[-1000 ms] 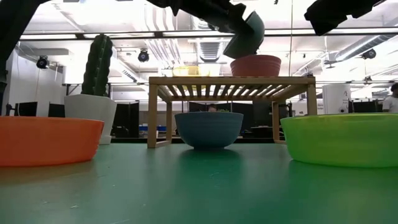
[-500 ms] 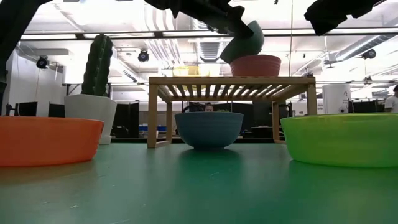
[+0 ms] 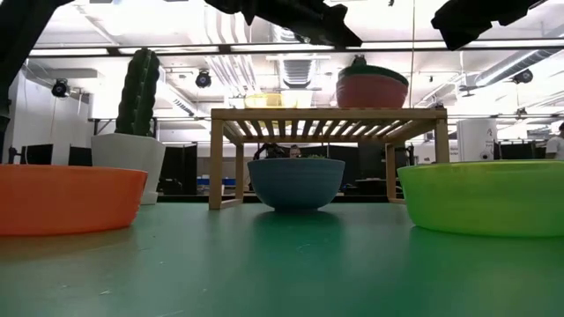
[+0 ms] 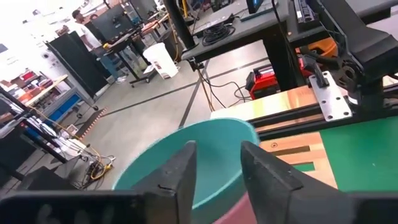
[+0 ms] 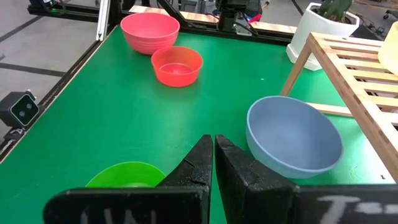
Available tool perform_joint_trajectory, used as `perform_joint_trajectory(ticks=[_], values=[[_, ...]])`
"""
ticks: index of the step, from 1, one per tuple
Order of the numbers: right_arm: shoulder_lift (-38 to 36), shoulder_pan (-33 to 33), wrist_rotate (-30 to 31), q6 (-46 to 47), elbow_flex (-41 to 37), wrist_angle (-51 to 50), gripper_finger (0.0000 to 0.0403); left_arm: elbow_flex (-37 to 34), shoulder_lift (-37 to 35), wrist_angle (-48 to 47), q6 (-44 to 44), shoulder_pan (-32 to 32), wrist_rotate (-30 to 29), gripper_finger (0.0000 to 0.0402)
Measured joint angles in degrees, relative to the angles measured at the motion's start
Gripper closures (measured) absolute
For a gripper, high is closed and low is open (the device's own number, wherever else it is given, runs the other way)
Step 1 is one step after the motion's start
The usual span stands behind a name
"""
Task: Place and stack bowls onto a shelf
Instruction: Stack the dark green bowl on top of the pink bowl on the shelf, then stack the light blue bowl on top of the dark green bowl on the shelf
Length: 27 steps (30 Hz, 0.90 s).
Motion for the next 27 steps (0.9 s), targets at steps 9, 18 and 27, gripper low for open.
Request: perform_joint_trajectory(ticks=[9, 18, 27], values=[[0.0, 0.0, 0.0, 0.4, 0.0, -0.6, 0.0394, 0.0, -2.8, -3.5, -0.3, -0.7, -0.8, 0.0258], [0.0, 0.0, 0.6, 1.3, 0.0, -0.3, 0.0394, 0.0, -8.2, -25.5, -8.2, -2.9, -0.8, 0.0279], [0.4, 0.0, 4.9, 12.2, 0.0, -0.3, 0.0394, -9.0, -19.0, -37.1, -16.5, -8.4, -1.0, 0.0302]])
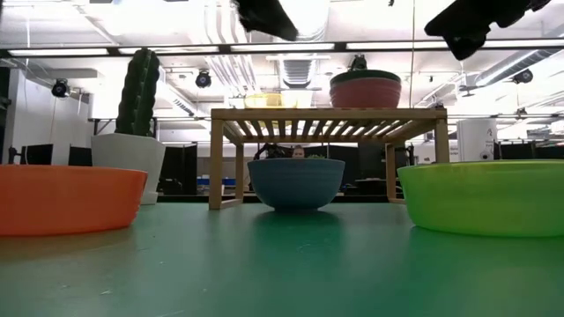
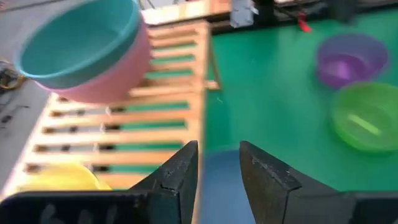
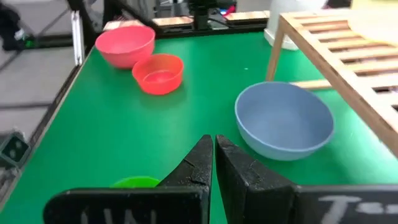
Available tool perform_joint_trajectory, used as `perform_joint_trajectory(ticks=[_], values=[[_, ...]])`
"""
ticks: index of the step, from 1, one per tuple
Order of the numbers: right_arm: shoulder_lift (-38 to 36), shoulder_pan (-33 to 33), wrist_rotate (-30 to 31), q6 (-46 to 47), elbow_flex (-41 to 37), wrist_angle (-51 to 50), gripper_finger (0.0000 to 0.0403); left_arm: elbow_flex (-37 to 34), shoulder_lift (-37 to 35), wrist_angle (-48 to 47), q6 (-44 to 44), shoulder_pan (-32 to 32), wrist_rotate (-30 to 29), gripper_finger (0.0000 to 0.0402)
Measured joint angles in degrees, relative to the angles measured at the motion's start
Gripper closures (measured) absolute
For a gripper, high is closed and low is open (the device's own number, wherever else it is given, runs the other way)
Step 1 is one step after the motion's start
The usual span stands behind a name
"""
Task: Place and stack bowls onto a shelf
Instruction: Stack the light blue bowl on top of the dark green bowl on the shelf
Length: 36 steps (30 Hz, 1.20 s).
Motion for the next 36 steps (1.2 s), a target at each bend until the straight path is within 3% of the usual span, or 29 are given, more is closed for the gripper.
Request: perform_joint_trajectory(ticks=[9, 12, 17, 22, 29, 33, 36], values=[[6.7, 0.0, 0.1, 5.9, 0.0, 7.7, 0.0394, -21.3, -15.9, 15.2, -5.5, -8.8, -5.2, 0.0309], [9.2, -0.3, 0.1, 7.5, 1.9, 7.0, 0.0394, -27.5, -20.5, 17.8, -8.5, -11.4, -8.6, 0.0309], [14.2, -1.5, 0.1, 7.1, 8.2, 1.8, 0.0394, -35.9, -25.3, 20.4, -13.3, -14.7, -9.0, 0.0309], [20.6, -4.9, 0.1, 4.0, 16.1, -6.2, 0.0394, -40.0, -28.1, 22.7, -15.7, -15.7, -14.3, 0.0309], [31.4, -9.0, -2.0, -3.9, 28.0, -14.9, 0.0387, -40.4, -30.4, 22.9, -14.8, -15.7, -23.4, 0.0309], [36.8, -10.3, -5.9, -7.0, 34.3, -17.8, 0.0355, -40.4, -31.9, 22.5, -14.7, -15.7, -27.3, 0.0309], [40.5, -10.5, -5.1, -8.9, 38.1, -20.1, 0.0319, -41.4, -33.0, 22.6, -14.8, -16.1, -31.1, 0.0309]])
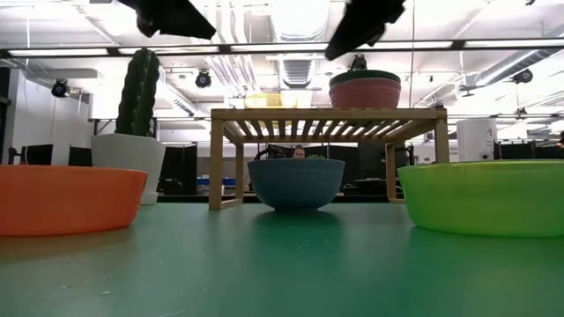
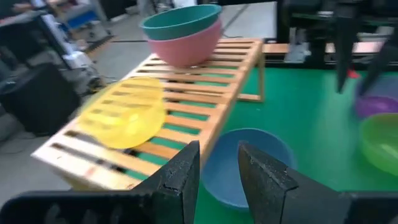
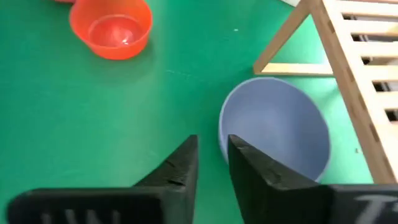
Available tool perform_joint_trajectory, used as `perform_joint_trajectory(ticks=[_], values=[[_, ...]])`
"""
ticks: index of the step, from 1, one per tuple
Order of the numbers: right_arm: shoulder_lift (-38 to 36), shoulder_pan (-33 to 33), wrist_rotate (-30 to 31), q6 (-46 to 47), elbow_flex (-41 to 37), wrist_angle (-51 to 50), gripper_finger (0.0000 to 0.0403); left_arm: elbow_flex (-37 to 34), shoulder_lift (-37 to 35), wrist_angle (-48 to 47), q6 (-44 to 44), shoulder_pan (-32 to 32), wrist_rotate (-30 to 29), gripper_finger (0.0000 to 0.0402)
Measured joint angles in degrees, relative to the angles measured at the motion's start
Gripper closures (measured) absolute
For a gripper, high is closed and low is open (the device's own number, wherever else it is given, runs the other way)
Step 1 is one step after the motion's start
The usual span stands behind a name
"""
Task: Place and stack bowls onto a shelf
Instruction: Stack the light blue bowl on top of the dark green bowl on the shelf
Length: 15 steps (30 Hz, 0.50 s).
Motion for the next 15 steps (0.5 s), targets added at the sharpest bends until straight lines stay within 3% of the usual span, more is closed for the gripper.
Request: perform_joint_trajectory(ticks=[8, 15], values=[[8.5, -1.1, 5.0, -1.7, 5.2, -1.8, 0.0242, -3.5, -4.6, 0.6, 0.3, -1.7, -6.0, 0.0309], [15.7, -3.2, 5.6, -3.3, 5.7, -1.6, 0.0227, -4.2, -7.0, 0.7, -0.1, -2.8, -6.1, 0.0309]])
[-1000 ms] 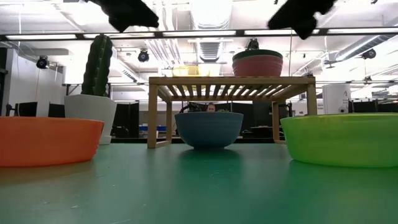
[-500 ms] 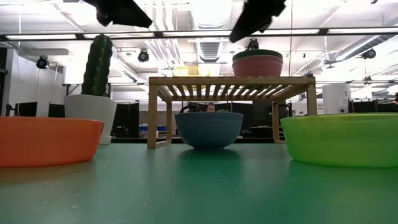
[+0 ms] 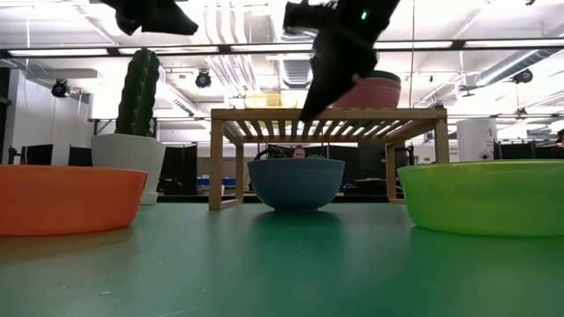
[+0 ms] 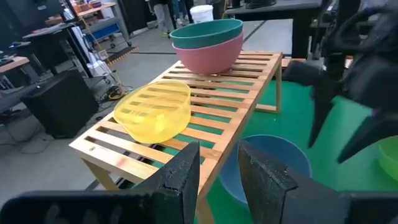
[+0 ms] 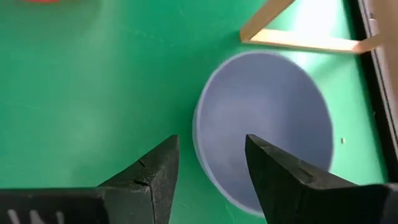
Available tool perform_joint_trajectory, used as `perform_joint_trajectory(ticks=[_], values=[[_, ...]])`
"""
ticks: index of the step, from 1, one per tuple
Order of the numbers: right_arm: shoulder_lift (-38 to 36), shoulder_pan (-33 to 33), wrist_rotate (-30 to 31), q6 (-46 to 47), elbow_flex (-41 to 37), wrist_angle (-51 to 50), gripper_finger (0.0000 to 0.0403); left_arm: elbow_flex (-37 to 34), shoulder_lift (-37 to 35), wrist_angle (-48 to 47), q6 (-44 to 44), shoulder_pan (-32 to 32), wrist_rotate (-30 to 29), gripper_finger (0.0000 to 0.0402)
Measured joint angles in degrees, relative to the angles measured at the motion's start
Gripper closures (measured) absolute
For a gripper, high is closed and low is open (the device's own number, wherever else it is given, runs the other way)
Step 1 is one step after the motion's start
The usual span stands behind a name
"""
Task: Place and stack bowls onto a shelf
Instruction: Stack the light blue bowl on top of the dark green bowl on the shelf
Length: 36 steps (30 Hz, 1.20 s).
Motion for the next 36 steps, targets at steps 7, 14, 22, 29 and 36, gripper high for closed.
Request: perform_joint_trajectory(ticks=[7, 14, 22, 29, 36], values=[[4.9, -2.0, -0.1, -1.0, 0.0, 0.6, 0.0227, -0.1, 0.1, 0.0, 0.3, -0.2, 0.0, 0.0309], [7.6, -2.7, -0.8, -1.3, 0.0, 1.1, 0.0242, -0.1, 0.4, 0.0, 1.1, -0.2, 0.0, 0.0309], [9.3, -3.1, -2.4, -1.8, -0.1, 1.9, 0.0342, -0.1, 0.5, 0.0, 1.1, -0.2, 0.1, 0.0309], [9.0, -3.1, -5.7, -2.2, 0.1, 1.9, 0.0392, -0.1, 0.6, 0.1, 1.2, -0.2, 0.1, 0.0309], [6.0, -2.0, -18.1, -3.0, 1.8, 0.8, 0.0394, -0.1, 0.7, 0.1, 1.4, -0.2, 0.1, 0.0309]])
